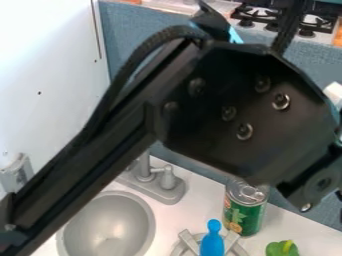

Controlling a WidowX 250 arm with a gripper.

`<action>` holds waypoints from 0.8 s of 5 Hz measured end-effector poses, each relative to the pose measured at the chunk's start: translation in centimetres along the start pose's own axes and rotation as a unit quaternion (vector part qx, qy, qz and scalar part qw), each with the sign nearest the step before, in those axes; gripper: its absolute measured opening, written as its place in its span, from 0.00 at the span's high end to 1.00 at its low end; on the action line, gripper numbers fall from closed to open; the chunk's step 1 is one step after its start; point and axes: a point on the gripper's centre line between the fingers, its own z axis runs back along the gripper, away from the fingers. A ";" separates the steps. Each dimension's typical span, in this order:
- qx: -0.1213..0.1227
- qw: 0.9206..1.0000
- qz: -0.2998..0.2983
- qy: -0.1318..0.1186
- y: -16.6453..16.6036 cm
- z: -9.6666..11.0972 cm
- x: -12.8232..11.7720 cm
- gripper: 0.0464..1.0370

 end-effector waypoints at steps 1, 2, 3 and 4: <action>-0.012 1.000 -0.004 -0.009 -0.1 0.0 -0.3 0.41; -0.023 0.999 -0.003 -0.029 0.7 1.4 -1.6 0.41; -0.044 0.997 0.001 -0.056 1.3 3.0 -3.0 0.41; -0.044 0.999 0.010 -0.019 1.7 2.2 -4.9 0.41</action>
